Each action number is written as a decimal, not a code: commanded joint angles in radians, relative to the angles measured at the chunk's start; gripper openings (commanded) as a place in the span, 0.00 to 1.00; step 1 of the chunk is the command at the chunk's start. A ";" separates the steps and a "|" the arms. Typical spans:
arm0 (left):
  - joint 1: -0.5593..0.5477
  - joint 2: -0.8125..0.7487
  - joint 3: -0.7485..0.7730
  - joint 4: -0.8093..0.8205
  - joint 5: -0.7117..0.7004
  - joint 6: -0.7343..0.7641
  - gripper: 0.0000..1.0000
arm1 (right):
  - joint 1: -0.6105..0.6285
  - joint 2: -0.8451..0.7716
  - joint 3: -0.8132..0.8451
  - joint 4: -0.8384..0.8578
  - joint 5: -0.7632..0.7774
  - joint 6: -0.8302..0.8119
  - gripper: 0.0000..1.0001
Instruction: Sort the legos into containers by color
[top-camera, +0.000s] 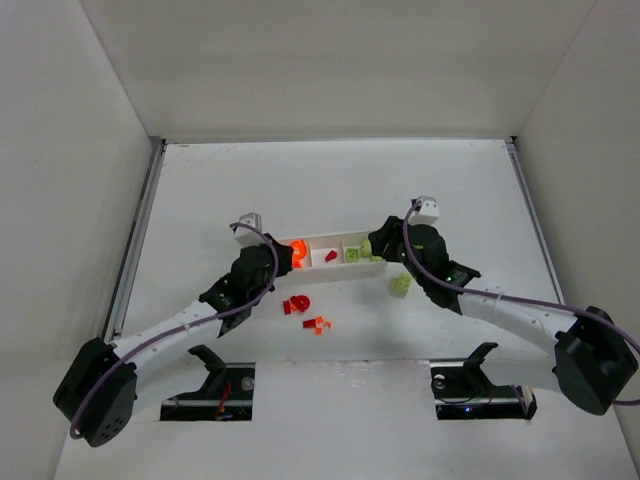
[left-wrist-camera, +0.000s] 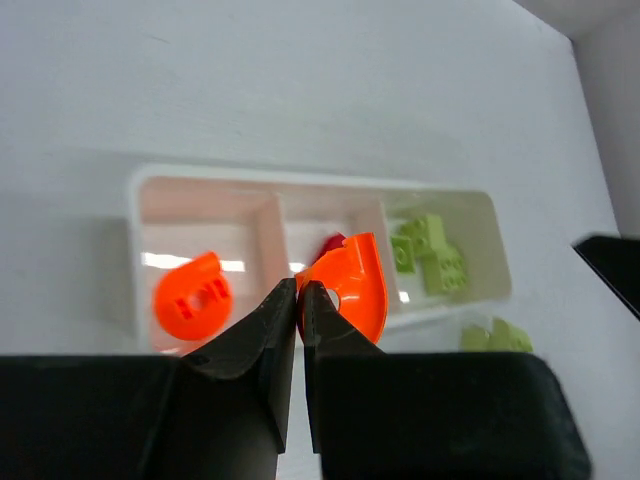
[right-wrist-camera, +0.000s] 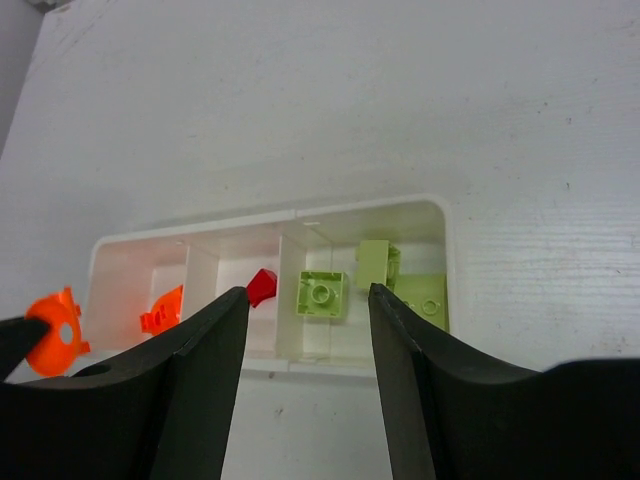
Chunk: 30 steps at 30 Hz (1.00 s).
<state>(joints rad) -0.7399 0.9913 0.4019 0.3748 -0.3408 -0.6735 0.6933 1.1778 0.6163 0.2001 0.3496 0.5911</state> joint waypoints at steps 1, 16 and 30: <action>0.084 0.001 0.026 -0.019 -0.003 0.012 0.04 | -0.004 -0.021 -0.015 0.056 0.029 0.013 0.58; 0.135 0.156 0.060 0.038 -0.021 0.098 0.30 | 0.021 -0.239 -0.173 -0.301 0.305 0.252 0.65; 0.078 0.023 -0.003 0.090 -0.010 0.149 0.45 | 0.074 -0.092 -0.109 -0.461 0.216 0.309 0.66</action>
<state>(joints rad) -0.6537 1.0424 0.4179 0.4129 -0.3408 -0.5507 0.7307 1.0664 0.4480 -0.2409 0.5838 0.8948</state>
